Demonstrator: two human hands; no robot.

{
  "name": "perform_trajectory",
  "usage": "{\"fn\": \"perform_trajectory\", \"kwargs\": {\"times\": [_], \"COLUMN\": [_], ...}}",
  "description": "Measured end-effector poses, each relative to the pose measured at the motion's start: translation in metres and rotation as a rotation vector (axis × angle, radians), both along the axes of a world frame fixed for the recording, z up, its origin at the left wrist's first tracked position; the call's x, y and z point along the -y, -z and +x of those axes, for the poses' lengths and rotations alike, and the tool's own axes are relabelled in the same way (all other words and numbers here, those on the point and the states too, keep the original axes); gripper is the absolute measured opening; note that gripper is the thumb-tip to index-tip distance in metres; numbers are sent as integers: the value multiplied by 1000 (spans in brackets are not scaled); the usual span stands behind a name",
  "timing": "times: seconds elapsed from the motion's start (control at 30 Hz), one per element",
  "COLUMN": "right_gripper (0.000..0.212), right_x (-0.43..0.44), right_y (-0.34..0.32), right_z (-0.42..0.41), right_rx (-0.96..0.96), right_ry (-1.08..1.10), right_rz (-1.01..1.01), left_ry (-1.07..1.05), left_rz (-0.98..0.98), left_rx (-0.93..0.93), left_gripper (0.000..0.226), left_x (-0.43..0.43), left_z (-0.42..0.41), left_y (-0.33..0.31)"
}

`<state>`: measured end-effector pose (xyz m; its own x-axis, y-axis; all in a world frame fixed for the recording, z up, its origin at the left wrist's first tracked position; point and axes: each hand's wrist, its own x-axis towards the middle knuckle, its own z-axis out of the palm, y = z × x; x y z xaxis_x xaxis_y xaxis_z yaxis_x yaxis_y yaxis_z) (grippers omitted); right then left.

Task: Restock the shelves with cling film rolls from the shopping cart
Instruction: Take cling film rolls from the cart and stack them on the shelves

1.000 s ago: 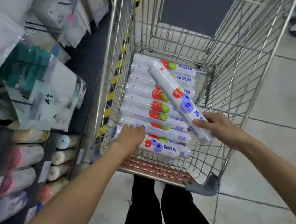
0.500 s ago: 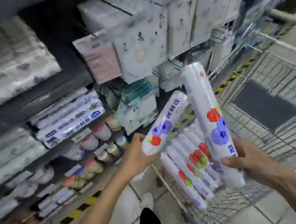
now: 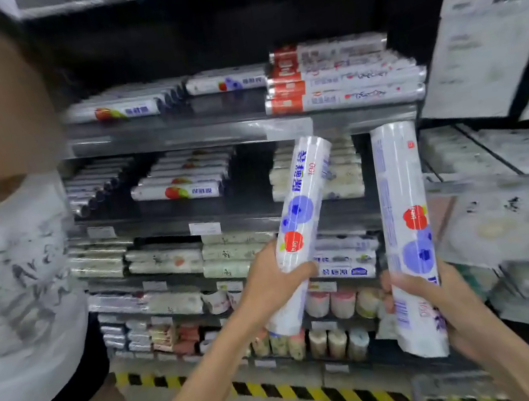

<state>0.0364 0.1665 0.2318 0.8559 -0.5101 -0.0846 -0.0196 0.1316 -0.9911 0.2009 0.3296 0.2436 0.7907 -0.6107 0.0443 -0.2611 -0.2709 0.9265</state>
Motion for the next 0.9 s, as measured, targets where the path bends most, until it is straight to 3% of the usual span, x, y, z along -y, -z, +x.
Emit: {"fn": "perform_trajectory", "kwargs": {"times": [0.2, 0.37, 0.53, 0.63, 0.7, 0.83, 0.9], "right_gripper": [86, 53, 21, 41, 47, 18, 18], "right_x": [-25, -31, -30, -29, -24, -14, -8], "right_y": [-45, -70, -96, -110, -117, -127, -132], "right_z": [90, 171, 249, 281, 301, 331, 342], "right_rx": [100, 193, 219, 200, 175, 157, 158], "right_ry": [-132, -148, -40, -24, -11, 15, 14], "right_rz": [-61, -59, -46, -59, -87, -101, -105], "left_ry": [-141, -116, -58, -9, 28, 62, 96], "left_rz": [-89, -96, -5, 83, 168, 306, 343], "left_rx": [38, 128, 285, 357, 451, 603, 642], "left_gripper": [21, 17, 25, 38, 33, 29, 31], "left_x": [-33, -41, -25, -14, -3, 27, 41], "left_z": [81, 178, 291, 349, 385, 441, 463], "left_y": [-48, -84, -123, -144, -156, -163, -164]}}
